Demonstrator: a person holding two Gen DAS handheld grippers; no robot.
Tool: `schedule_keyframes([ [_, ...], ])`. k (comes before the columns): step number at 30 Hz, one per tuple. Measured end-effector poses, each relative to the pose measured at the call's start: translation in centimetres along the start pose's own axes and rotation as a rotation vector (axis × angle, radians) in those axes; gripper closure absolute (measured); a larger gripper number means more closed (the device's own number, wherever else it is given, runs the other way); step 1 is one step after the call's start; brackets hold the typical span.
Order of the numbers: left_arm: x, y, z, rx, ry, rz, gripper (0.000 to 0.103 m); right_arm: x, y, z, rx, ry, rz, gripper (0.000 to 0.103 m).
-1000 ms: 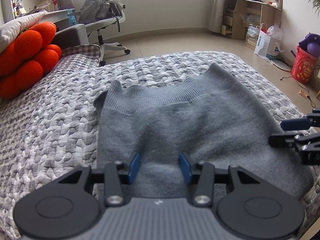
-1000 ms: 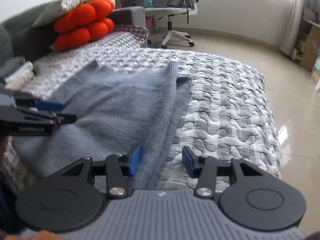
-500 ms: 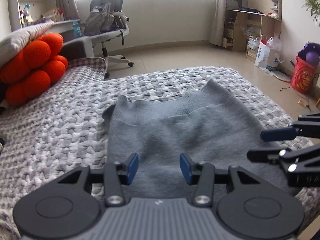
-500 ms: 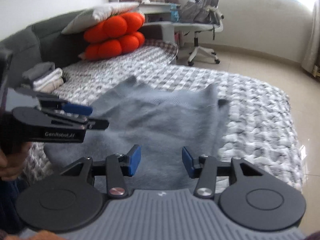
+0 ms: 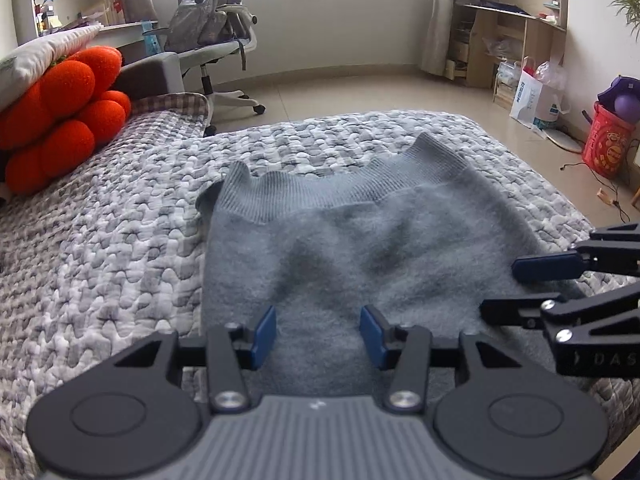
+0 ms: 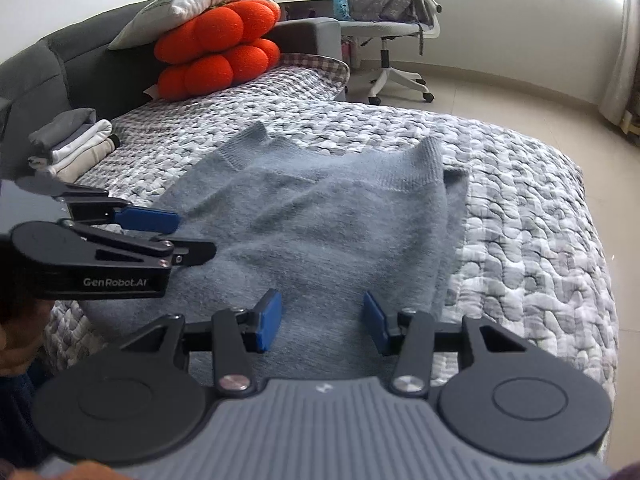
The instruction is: Fold clothes
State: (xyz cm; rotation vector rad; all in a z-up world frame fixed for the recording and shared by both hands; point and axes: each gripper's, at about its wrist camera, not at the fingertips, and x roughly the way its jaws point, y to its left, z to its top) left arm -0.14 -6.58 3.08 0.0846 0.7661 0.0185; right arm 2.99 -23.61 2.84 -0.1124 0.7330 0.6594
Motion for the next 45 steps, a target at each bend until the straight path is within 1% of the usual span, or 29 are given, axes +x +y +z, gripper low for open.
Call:
schedule_keyframes([
  [6,-0.2,0.2,0.0,-0.009,-0.002,0.012,0.052,-0.3,-0.8,0.0,0.037,-0.001,-0.015,0.054],
  [7,-0.4,0.3,0.1,-0.015,-0.012,0.017,0.052,-0.4,-1.0,0.0,0.045,-0.001,-0.016,0.054],
  [9,-1.2,0.3,0.2,-0.019,-0.056,0.013,0.053,-0.5,-1.0,0.0,0.050,-0.004,-0.014,0.054],
  [11,-2.0,0.2,0.3,-0.022,-0.098,-0.027,0.051,-0.5,-1.0,0.0,0.053,-0.005,-0.013,0.054],
  [12,-2.1,0.1,0.3,-0.022,-0.104,-0.045,0.051,-0.5,-1.0,0.0,0.051,-0.005,-0.013,0.053],
  [14,-1.8,-0.4,0.1,-0.009,-0.091,-0.063,0.051,-0.5,-0.9,0.0,0.047,-0.004,-0.014,0.053],
  [18,-0.8,-1.2,-0.3,0.017,-0.055,-0.069,0.051,-0.4,-0.8,0.0,0.046,-0.002,-0.014,0.053],
  [22,0.3,-1.5,-0.5,0.034,-0.030,-0.064,0.046,-0.1,-0.7,0.0,0.039,0.001,-0.016,0.053],
  [24,0.3,-1.5,-0.5,0.037,-0.029,-0.058,0.044,0.0,-0.6,0.0,0.034,0.004,-0.017,0.053],
  [27,-0.2,-1.4,-0.5,0.034,-0.041,-0.052,0.044,0.0,-0.6,0.0,0.033,0.003,-0.015,0.053],
  [31,-1.3,-1.5,-0.2,0.042,-0.092,-0.062,0.044,-0.4,-0.7,0.0,0.047,-0.012,0.005,0.053],
  [36,-0.1,-1.5,-0.4,0.037,-0.034,-0.064,0.044,-0.2,-0.4,0.0,0.031,-0.005,-0.004,0.053],
  [39,-0.1,-1.4,-0.3,0.030,-0.034,-0.062,0.044,-0.3,-0.3,0.1,0.027,-0.008,-0.004,0.053],
  [43,-0.6,-1.2,-0.1,0.016,-0.054,-0.074,0.044,-0.7,-0.4,0.3,0.036,-0.033,0.010,0.053],
  [45,-0.3,-1.2,-0.1,0.015,-0.043,-0.076,0.044,-0.8,-0.4,0.3,0.039,-0.043,0.022,0.053],
])
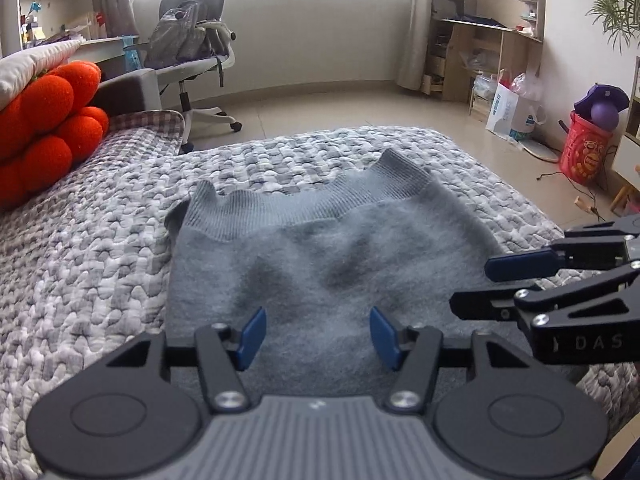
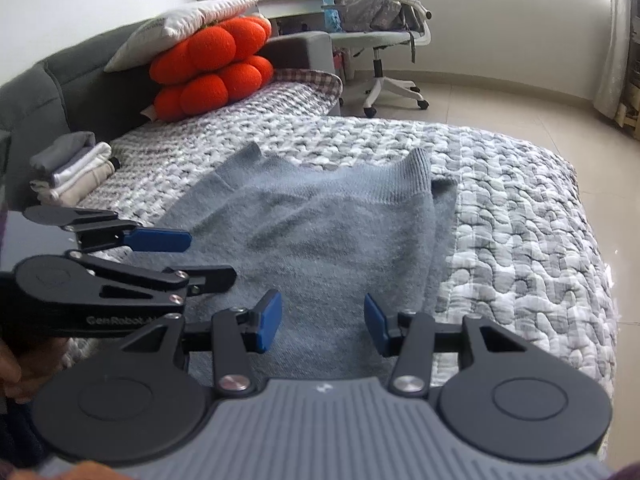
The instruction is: Fold clothes
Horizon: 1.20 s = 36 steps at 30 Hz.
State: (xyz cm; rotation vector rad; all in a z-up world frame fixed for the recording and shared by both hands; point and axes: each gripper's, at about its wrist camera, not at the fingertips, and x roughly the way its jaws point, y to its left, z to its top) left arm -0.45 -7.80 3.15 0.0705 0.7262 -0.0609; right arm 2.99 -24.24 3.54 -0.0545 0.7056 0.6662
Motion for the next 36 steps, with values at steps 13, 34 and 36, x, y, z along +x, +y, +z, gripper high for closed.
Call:
schedule_keyframes([
  [13,0.7,2.4,-0.1,-0.114,0.071,-0.009,0.039,0.3,-1.8,-0.6,0.042,0.049,0.004,0.056],
  [34,-1.4,10.4,0.7,-0.394,0.023,-0.023,0.040,-1.9,-4.2,-0.1,0.177,-0.058,-0.005,0.054],
  [36,-1.5,10.0,0.9,-0.387,0.005,-0.065,0.040,-1.3,-3.5,0.0,0.167,-0.055,0.030,0.063],
])
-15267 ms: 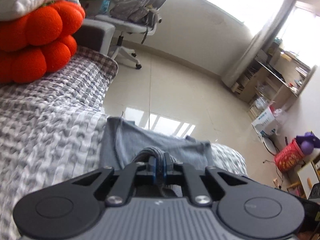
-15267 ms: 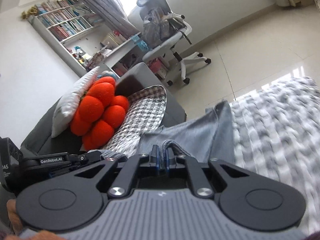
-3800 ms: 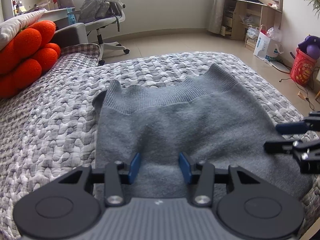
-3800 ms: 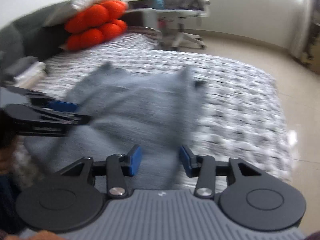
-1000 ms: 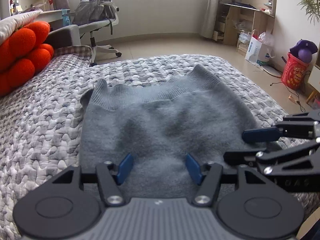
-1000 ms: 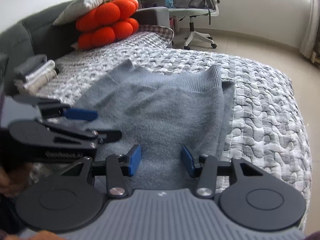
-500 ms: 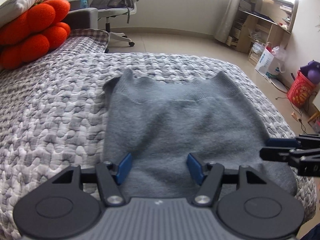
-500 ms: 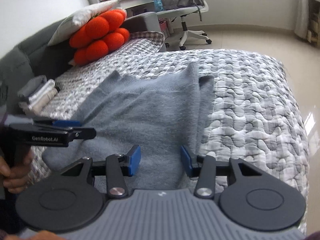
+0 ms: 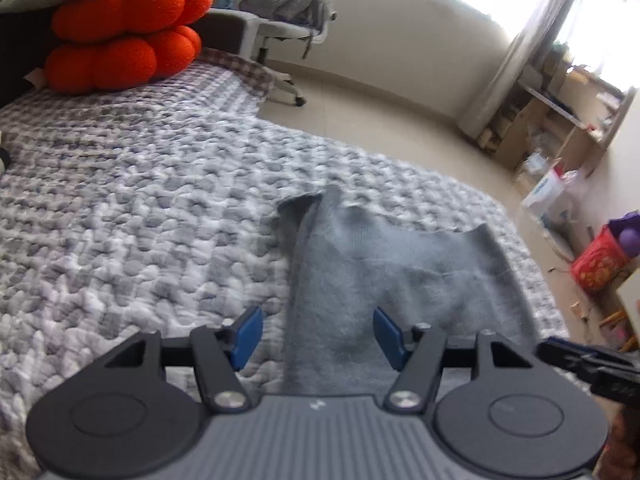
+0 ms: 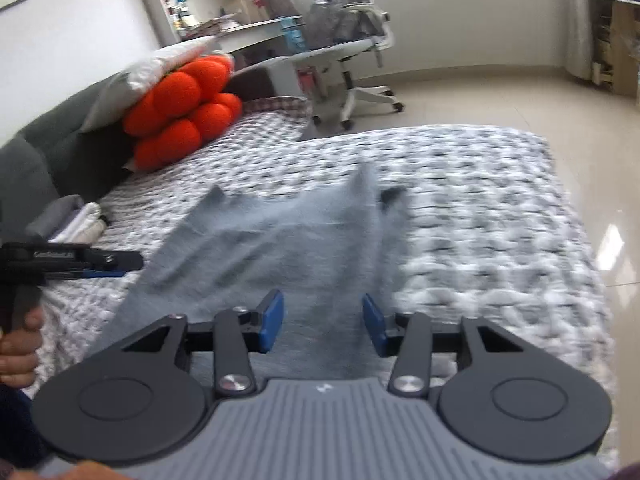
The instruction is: Fold clothes
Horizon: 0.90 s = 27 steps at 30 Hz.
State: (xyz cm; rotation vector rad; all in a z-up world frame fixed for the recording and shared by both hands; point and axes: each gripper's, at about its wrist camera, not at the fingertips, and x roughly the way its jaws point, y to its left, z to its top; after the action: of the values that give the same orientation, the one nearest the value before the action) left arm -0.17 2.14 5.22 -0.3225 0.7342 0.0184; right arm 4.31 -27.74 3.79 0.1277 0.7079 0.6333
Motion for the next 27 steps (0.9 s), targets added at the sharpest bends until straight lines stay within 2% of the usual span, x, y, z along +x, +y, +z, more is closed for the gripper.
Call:
schedule_keyframes([
  [4,0.5,-2.3,-0.8,0.086,0.000,-0.073,0.037,1.5,2.1,0.2,-0.068,0.007,0.041,0.069],
  [6,1.5,-3.2,-1.2,0.122,0.027,-0.058,0.037,2.2,3.2,0.3,-0.101,0.012,0.054,0.070],
  [9,2.8,-3.4,-1.5,0.135,0.061,-0.029,0.037,2.1,4.0,0.6,-0.157,-0.027,0.015,0.070],
  [13,3.1,-3.6,-1.7,0.146,0.062,-0.018,0.037,2.6,4.1,0.7,-0.132,-0.018,0.089,0.070],
  [17,3.2,-3.5,-1.8,0.154,0.057,-0.001,0.036,5.1,5.5,-0.3,-0.222,0.060,0.034,0.070],
  [19,3.4,-3.1,-1.9,0.156,0.050,0.021,0.037,5.3,5.7,-0.6,-0.271,0.055,0.017,0.072],
  [23,3.3,-2.7,-2.0,0.153,0.035,0.048,0.037,4.2,2.9,-0.4,-0.177,0.066,0.022,0.075],
  [24,3.3,-2.7,-2.1,0.155,0.034,0.051,0.037,3.8,2.0,-0.4,-0.152,0.064,0.012,0.077],
  [25,3.2,-2.7,-2.1,0.159,0.034,0.054,0.037,3.6,1.3,-0.3,-0.130,0.063,0.007,0.086],
  [27,3.1,-2.6,-2.1,0.159,0.037,0.057,0.037,3.1,0.2,-0.3,-0.093,0.062,-0.006,0.088],
])
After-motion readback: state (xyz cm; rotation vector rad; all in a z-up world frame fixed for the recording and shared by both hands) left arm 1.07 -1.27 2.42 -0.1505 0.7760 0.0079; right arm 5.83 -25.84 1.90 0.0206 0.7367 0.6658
